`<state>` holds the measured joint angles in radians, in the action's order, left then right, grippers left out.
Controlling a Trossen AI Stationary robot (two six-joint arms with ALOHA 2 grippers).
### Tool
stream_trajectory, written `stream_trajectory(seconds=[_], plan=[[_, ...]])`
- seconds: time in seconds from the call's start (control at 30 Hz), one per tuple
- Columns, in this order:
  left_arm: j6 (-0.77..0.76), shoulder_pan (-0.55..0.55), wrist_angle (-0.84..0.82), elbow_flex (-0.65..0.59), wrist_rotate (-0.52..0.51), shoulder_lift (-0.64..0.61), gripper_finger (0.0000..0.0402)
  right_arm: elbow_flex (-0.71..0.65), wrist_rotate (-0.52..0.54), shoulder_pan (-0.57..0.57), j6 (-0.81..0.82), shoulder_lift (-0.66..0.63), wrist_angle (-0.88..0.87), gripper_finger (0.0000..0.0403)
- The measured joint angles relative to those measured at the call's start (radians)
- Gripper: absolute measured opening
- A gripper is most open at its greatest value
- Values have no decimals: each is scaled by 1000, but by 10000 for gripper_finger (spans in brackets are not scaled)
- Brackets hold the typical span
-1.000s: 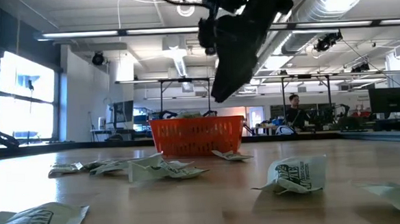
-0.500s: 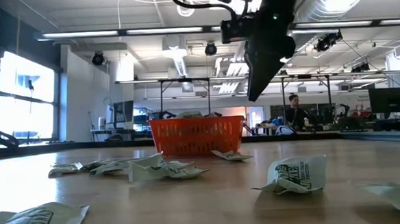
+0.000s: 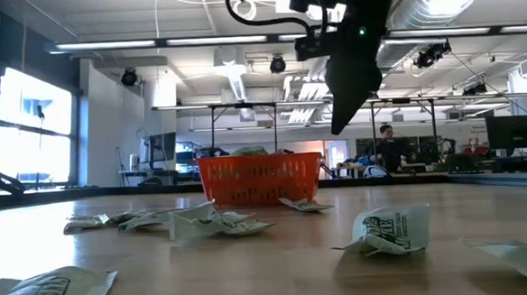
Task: Pick and place Stevia / Truvia into bins
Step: Put the light green stevia packet into the orange bin
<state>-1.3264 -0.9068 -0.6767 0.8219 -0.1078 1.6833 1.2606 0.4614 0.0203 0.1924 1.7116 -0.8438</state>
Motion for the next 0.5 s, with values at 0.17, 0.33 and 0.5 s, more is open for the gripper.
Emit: stream_trajectory(seconds=[0.17,0.33,0.5], plan=[[87,106,-190,-17,-208,-6,29,0,6,-1,22,0,-6,264],[230,281,-367,-27,-287,-81,23,0,44,15,84,-18,-8,263],[493,522,-289,-22,-431,-243,22,0,142,65,164,-92,-44,263]])
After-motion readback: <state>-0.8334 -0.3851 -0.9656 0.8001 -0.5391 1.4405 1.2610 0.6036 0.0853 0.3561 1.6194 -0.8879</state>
